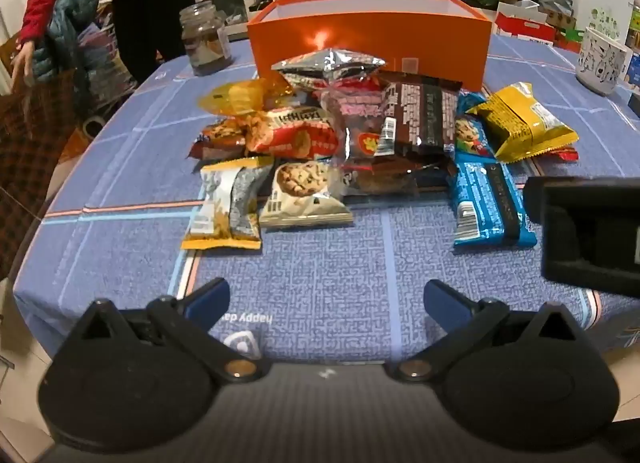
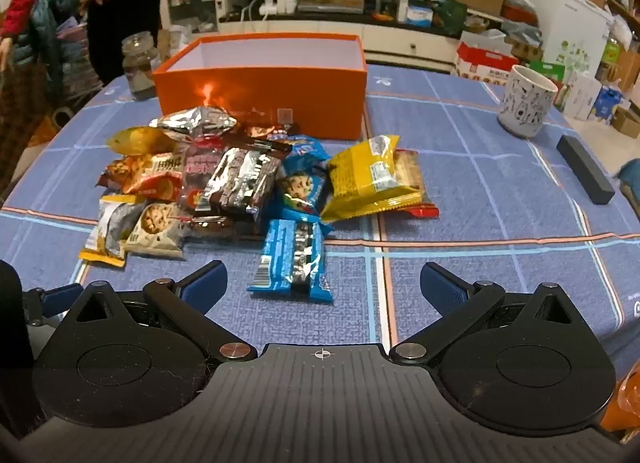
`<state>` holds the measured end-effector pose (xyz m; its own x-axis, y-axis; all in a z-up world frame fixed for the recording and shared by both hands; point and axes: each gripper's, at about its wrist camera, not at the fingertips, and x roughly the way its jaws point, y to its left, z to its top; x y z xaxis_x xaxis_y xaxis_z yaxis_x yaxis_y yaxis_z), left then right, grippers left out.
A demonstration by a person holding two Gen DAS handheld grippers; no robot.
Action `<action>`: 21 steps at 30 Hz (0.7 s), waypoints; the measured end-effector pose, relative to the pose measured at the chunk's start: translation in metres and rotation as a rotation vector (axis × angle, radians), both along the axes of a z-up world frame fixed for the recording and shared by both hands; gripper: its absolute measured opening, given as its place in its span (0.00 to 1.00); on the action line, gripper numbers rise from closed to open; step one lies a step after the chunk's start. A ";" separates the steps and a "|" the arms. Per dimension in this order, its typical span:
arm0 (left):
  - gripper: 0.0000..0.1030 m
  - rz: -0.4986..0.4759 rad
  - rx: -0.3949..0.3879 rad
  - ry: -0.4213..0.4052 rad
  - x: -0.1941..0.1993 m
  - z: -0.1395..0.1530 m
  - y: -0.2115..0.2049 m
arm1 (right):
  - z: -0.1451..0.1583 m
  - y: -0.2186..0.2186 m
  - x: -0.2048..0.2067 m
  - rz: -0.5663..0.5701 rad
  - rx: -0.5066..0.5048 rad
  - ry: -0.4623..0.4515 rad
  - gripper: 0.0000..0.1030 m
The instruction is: Organize snacks
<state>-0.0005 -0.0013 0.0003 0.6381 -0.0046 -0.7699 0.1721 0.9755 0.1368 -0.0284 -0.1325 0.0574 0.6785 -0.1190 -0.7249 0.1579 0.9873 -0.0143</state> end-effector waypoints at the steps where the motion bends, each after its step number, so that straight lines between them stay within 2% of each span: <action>1: 0.99 -0.004 0.005 -0.007 -0.001 0.000 -0.002 | 0.000 0.000 0.000 0.002 0.004 0.005 0.93; 4: 0.99 -0.004 0.006 -0.029 -0.005 -0.003 -0.005 | 0.000 0.000 0.003 0.000 -0.007 0.017 0.93; 12: 0.99 0.009 -0.045 0.029 0.002 -0.001 0.005 | -0.002 0.001 0.002 0.003 -0.013 0.005 0.93; 21: 0.99 0.007 -0.043 0.032 0.001 -0.001 0.004 | -0.002 0.001 0.001 0.005 -0.014 0.002 0.93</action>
<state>0.0007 0.0027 -0.0007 0.6132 -0.0339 -0.7892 0.1688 0.9816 0.0890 -0.0270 -0.1313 0.0549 0.6773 -0.1259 -0.7248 0.1531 0.9878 -0.0285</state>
